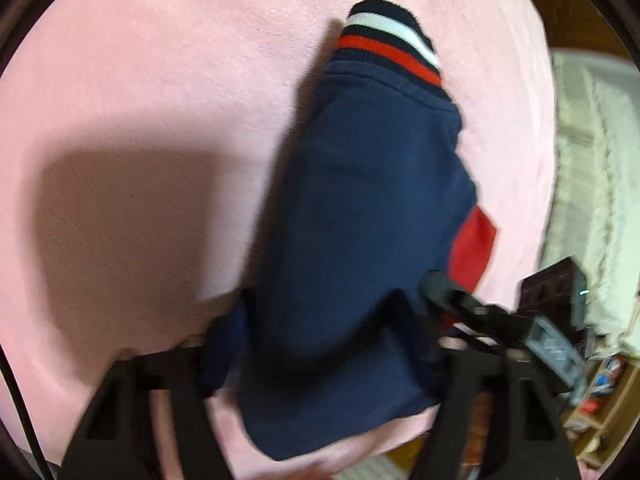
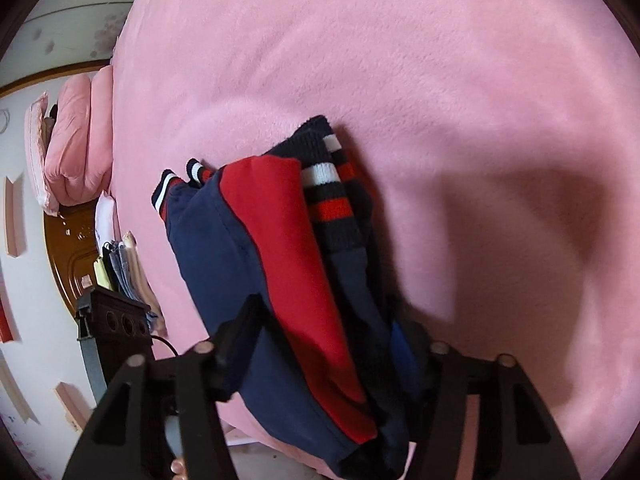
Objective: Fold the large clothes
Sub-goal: 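Grasp the folded navy jacket bundle with both tools, then carry the held jacket bundle with both tools to the folded clothes stack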
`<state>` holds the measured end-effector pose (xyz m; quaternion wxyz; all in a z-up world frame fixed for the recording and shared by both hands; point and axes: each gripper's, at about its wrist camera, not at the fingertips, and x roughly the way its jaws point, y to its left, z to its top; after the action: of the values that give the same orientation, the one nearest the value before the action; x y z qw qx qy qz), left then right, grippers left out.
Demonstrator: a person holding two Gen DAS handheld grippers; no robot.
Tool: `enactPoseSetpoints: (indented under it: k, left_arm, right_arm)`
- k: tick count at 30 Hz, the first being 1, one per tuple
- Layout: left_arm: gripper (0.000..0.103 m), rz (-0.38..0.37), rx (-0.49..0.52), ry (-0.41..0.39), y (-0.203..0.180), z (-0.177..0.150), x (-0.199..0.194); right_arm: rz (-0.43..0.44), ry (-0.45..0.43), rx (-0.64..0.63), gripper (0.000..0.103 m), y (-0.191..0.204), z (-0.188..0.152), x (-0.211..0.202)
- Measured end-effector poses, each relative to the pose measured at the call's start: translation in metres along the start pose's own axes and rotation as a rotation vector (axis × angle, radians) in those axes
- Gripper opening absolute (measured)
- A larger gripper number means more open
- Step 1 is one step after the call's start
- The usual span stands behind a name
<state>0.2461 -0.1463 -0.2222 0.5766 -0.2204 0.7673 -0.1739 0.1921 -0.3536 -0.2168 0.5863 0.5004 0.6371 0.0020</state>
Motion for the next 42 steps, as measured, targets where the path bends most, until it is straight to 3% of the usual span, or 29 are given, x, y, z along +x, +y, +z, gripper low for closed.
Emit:
enactPoseSetpoints:
  k: [3,6,12,17,20,29,36,42]
  left_arm:
    - [0.049,0.012,-0.01,-0.05,-0.006,-0.015,-0.006]
    - [0.043,0.014,-0.03,-0.057,-0.009,-0.026,-0.013]
    - [0.036,0.001,-0.07,-0.022,-0.011,-0.069,-0.021]
    - [0.035,0.009,-0.04,-0.047,-0.024,-0.108,-0.05]
    - [0.035,0.047,0.013,-0.061,-0.043,-0.127,-0.076]
    - [0.035,0.156,0.138,-0.226,-0.105,-0.179,-0.175]
    - [0.035,0.196,0.179,-0.346,-0.119,-0.221,-0.278]
    - [0.035,0.184,0.189,-0.403,-0.108,-0.236,-0.346]
  right_arm:
    - [0.03,0.002,0.014,0.04,-0.001,-0.004,-0.005]
    - [0.035,0.004,-0.008,0.035,0.004,-0.01,-0.014]
    - [0.003,0.024,-0.104,0.031,0.014,-0.036,-0.037]
    - [0.068,0.015,-0.136,0.03,0.011,-0.073,-0.07]
    - [0.099,-0.017,-0.197,0.03,0.019,-0.101,-0.096]
    - [0.228,-0.16,-0.461,0.029,0.072,-0.162,-0.155]
    - [0.411,-0.158,-0.525,0.029,0.113,-0.189,-0.183]
    - [0.485,-0.13,-0.564,0.029,0.161,-0.2,-0.185]
